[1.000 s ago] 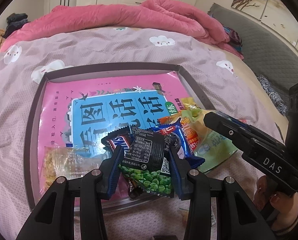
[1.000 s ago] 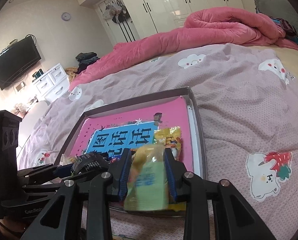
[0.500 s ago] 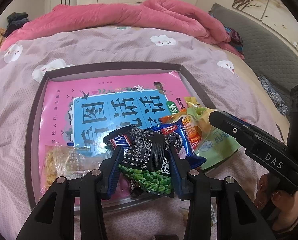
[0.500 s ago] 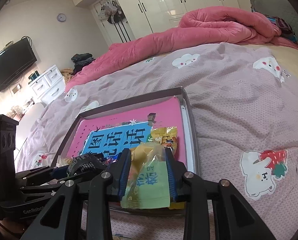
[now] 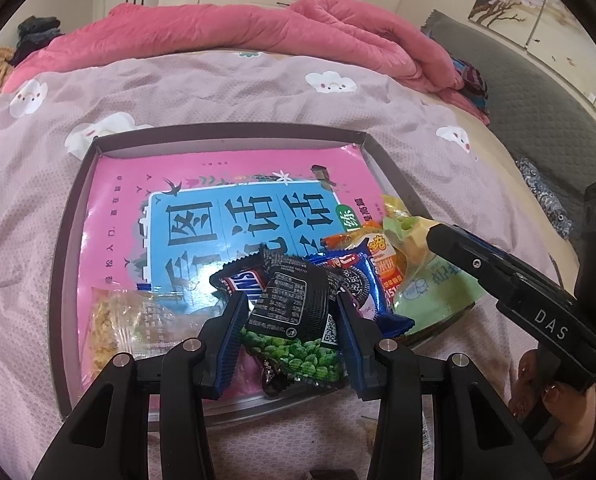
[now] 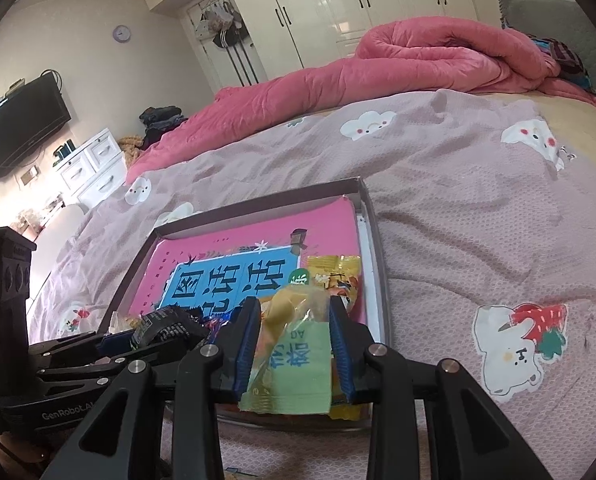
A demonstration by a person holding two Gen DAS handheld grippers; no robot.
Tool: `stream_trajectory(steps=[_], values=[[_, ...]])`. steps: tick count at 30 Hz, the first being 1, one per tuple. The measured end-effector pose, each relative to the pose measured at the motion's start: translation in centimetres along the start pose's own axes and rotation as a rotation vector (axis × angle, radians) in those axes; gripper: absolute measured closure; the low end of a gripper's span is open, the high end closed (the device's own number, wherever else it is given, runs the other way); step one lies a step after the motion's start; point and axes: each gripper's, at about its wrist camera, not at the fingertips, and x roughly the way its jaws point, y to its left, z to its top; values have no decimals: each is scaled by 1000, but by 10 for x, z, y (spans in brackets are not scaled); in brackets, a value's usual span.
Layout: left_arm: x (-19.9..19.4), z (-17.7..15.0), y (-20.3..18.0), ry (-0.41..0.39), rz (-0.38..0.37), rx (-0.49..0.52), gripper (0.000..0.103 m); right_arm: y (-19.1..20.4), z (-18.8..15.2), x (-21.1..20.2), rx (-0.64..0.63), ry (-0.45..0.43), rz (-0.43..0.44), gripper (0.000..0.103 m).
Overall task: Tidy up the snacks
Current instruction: 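Lower the pea bag into the tray and open the left tool while the right tool releases its bag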
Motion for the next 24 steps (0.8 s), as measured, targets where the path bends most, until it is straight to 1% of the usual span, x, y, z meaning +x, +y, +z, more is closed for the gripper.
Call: stream_trajectory(steps=[1, 4, 7, 10, 14, 19, 21, 24], values=[[0, 0, 0, -1, -2, -2, 57, -1, 1, -1, 4, -5, -3, 69], [-2, 1, 2, -1, -10, -11, 56, -3, 2, -2, 15, -8, -7, 64], [-4, 2, 2, -4, -10, -15, 54, -5, 3, -5, 22, -13, -9, 63], [-10, 3, 3, -9, -15, -19, 48, -6, 5, -10, 26, -32, -8, 62], [-20, 3, 4, -25, -19, -20, 45, -8, 6, -21, 33, -60, 2, 59], [-35, 2, 6, -39, -31, -27, 39, -7, 6, -31, 48, -69, 47, 56], [-43, -1, 6, -42, -39, -24, 39, -3, 3, -37, 37, -74, 63, 55], [-51, -6, 4, -45, -32, -7, 38, 5, -2, -45, 6, -78, 80, 53]])
